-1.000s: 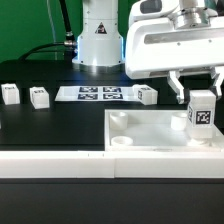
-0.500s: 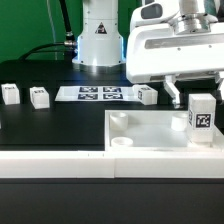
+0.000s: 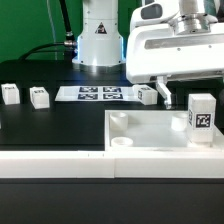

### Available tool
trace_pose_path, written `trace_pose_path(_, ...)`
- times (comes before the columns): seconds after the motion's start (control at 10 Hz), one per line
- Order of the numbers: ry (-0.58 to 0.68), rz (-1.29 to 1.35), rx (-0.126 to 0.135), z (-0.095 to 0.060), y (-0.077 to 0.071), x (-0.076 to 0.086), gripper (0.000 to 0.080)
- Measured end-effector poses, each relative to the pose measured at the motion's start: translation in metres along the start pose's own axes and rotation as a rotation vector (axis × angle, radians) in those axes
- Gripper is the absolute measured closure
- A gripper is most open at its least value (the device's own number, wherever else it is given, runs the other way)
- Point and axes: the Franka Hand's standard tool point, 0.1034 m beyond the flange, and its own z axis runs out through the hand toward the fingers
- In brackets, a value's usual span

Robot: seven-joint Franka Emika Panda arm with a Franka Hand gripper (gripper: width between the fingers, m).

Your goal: Assemble square table

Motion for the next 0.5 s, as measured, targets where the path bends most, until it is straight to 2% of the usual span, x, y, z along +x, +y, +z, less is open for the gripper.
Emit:
trace_pose_path(0.4, -0.007, -0.001, 0.0, 0.0004, 0.0004, -0.0006, 0.015)
trace_pose_path(0.5, -0.099, -0.025, 0.007, 0.0015, 0.0024, 0.0026, 0.015)
